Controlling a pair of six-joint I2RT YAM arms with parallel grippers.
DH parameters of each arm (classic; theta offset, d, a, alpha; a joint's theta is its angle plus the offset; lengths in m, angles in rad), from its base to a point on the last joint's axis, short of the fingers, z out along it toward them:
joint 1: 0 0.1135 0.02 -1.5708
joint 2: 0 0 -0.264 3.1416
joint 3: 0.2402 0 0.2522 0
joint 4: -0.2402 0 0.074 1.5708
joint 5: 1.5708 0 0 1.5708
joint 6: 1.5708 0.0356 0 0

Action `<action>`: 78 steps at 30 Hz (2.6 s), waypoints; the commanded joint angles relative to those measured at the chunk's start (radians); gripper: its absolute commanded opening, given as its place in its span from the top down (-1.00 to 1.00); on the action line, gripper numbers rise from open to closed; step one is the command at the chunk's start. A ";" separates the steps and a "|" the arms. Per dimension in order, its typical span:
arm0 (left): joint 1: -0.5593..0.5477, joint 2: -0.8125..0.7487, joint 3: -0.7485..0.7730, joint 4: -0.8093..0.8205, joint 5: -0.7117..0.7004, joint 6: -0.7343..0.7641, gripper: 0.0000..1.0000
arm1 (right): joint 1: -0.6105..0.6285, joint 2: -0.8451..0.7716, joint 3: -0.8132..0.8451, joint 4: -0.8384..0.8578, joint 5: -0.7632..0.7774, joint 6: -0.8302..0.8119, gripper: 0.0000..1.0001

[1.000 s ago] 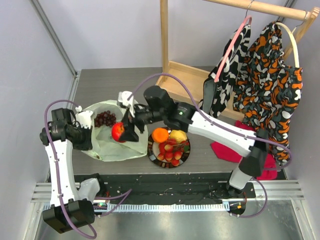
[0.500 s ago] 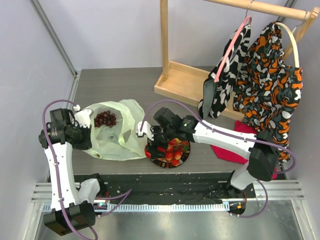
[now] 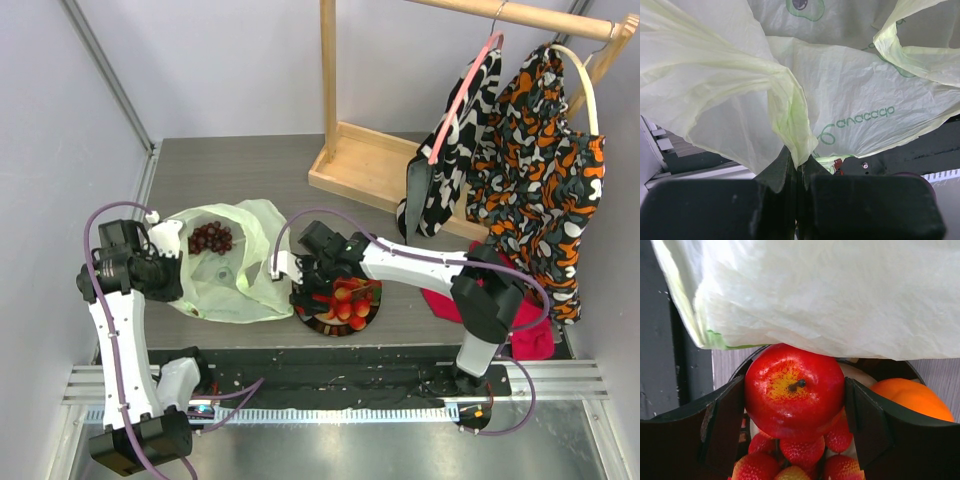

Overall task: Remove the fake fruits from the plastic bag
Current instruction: Place the fake fruit on the plate, then adjust the plastic bag at the center of the board, then take out the fake fruit from the plastic bag.

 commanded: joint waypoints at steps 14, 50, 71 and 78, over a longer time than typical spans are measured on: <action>0.001 0.018 0.002 0.015 0.010 -0.001 1.00 | -0.003 -0.064 0.024 -0.022 -0.015 0.014 -0.99; 0.002 -0.062 0.031 -0.331 -0.499 0.278 1.00 | 0.100 0.502 0.650 0.309 0.149 0.554 -0.19; -0.001 -0.099 0.116 -0.186 0.034 0.275 1.00 | 0.040 0.534 0.680 0.404 0.283 0.351 -0.73; 0.001 -0.133 0.091 -0.233 0.142 0.330 1.00 | 0.089 0.640 0.745 0.562 0.470 0.305 -0.88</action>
